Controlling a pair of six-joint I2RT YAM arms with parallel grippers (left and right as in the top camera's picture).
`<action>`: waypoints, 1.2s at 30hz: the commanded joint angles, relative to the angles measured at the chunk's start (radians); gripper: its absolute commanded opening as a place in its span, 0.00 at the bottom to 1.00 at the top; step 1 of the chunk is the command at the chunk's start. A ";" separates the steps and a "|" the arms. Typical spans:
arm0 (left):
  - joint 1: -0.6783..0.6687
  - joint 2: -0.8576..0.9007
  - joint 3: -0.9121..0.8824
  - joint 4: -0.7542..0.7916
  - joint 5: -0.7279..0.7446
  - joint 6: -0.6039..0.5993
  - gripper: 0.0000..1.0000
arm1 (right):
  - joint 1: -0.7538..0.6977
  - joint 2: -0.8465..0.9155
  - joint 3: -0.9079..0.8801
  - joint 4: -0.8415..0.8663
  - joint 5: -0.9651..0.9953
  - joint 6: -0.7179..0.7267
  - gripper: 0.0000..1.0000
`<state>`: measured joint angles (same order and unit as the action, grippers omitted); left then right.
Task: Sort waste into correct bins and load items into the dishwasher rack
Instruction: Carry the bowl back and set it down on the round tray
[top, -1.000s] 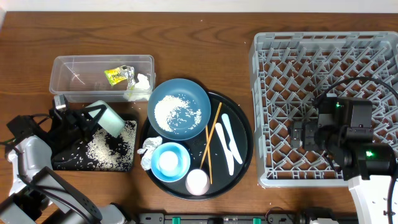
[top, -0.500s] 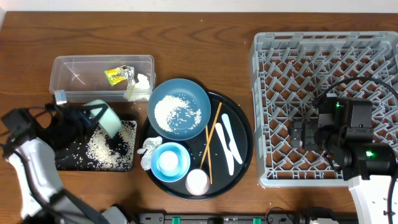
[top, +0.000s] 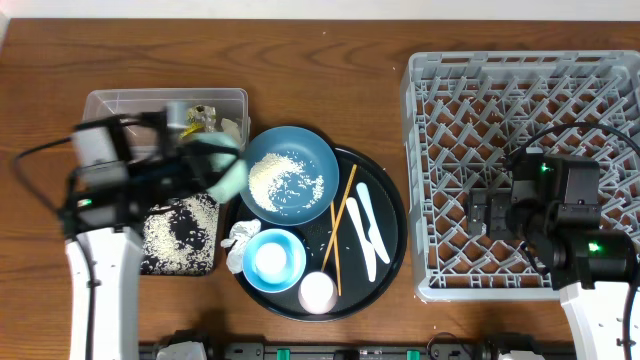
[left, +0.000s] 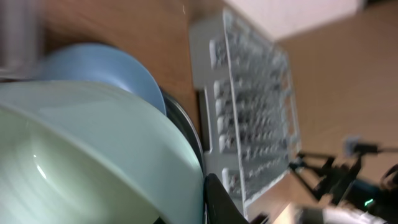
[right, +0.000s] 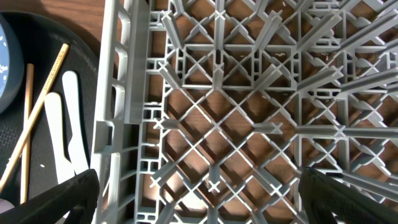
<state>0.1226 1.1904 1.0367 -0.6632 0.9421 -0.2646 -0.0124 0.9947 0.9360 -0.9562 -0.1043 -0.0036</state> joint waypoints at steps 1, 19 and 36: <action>-0.164 0.001 0.026 0.029 -0.166 -0.030 0.06 | 0.016 -0.002 0.019 0.002 -0.008 0.010 0.99; -0.810 0.320 0.025 0.212 -0.379 -0.074 0.06 | 0.016 -0.002 0.018 -0.005 -0.008 0.010 0.99; -0.877 0.372 0.025 0.209 -0.379 -0.073 0.29 | 0.016 -0.002 0.018 -0.005 -0.008 0.010 0.99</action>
<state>-0.7536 1.5620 1.0386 -0.4526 0.5682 -0.3393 -0.0124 0.9947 0.9360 -0.9604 -0.1043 -0.0036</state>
